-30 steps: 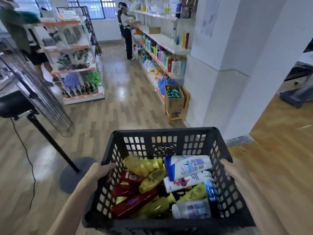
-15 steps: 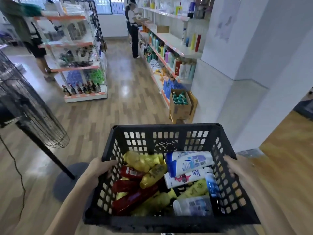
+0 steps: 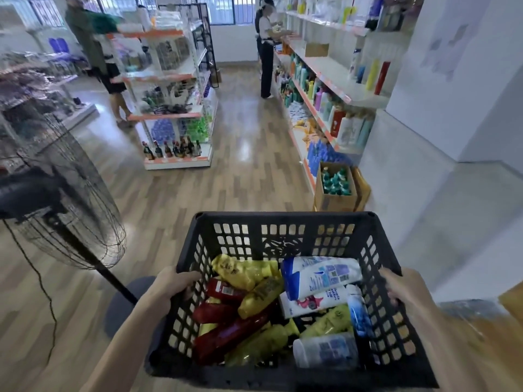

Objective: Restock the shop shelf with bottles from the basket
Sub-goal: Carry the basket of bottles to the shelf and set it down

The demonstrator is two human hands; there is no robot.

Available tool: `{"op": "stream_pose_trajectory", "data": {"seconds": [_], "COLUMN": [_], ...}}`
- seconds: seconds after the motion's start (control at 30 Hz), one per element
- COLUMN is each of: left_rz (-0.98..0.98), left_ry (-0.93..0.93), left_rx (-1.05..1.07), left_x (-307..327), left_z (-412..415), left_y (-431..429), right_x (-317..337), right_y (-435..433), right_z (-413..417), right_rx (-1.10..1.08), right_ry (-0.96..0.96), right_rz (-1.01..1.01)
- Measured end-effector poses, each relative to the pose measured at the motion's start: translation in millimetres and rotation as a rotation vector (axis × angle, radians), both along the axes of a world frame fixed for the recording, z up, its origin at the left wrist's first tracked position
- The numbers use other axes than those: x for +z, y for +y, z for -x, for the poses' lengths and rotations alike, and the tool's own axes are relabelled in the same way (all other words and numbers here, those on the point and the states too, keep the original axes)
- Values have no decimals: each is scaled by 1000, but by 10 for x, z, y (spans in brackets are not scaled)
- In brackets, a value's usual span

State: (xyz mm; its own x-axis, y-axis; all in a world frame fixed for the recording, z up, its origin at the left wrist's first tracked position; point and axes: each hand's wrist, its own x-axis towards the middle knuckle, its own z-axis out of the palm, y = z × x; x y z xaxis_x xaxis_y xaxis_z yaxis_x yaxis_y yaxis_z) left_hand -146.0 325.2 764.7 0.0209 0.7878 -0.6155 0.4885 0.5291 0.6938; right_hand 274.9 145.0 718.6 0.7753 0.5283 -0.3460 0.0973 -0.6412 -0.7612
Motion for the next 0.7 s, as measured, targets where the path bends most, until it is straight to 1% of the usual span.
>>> {"op": "stream_pose_trajectory", "data": {"seconds": [0.23, 0.37, 0.53, 0.7], "left_rz": [23, 82, 43, 26], "left_ry": [-23, -32, 14, 6], "left_rx": [55, 70, 54, 34], "left_x": [-74, -217, -405, -366], "left_z": [-227, -347, -531, -704], "left_y": [799, 1367, 2186, 3018], "right_x": [67, -74, -138, -4], "right_y": [839, 1393, 2189, 2972], "right_z": [-202, -349, -525, -654], "right_rx": [6, 0, 29, 20], "right_ry": [43, 66, 66, 66], "right_rz": [-56, -23, 27, 21]}}
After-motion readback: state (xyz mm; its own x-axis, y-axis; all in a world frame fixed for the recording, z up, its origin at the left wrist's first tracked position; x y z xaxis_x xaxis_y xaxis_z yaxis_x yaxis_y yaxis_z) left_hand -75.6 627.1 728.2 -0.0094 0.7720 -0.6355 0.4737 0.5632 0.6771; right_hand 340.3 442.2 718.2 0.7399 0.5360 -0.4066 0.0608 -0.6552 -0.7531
